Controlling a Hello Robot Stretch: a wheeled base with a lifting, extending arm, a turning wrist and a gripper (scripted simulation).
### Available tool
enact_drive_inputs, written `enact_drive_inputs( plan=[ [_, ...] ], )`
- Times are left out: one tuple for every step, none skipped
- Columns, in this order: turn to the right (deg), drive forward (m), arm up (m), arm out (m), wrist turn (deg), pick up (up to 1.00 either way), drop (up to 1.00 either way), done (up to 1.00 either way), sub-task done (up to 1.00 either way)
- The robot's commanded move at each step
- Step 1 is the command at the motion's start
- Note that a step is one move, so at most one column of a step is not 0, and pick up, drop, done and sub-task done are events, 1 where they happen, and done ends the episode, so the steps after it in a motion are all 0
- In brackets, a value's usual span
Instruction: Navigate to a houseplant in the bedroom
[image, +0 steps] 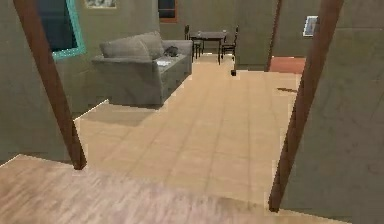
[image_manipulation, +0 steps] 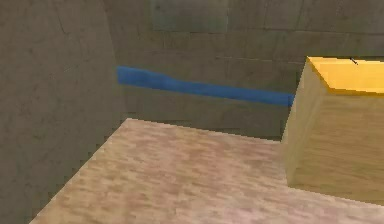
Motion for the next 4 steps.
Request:
enact_drive_inputs(
  plan=[
    [-3.0, 0.00, 0.00, 0.00, 0.0, 0.00, 0.00, 0.00, 0.00],
    [0.0, 1.00, 0.00, 0.00, 0.0, 0.00, 0.00, 0.00, 0.00],
    [0.0, 0.05, 0.00, 0.00, 0.0, 0.00, 0.00, 0.00, 0.00],
    [15.0, 0.00, 0.00, 0.00, 0.0, 0.00, 0.00, 0.00, 0.00]
  ],
)
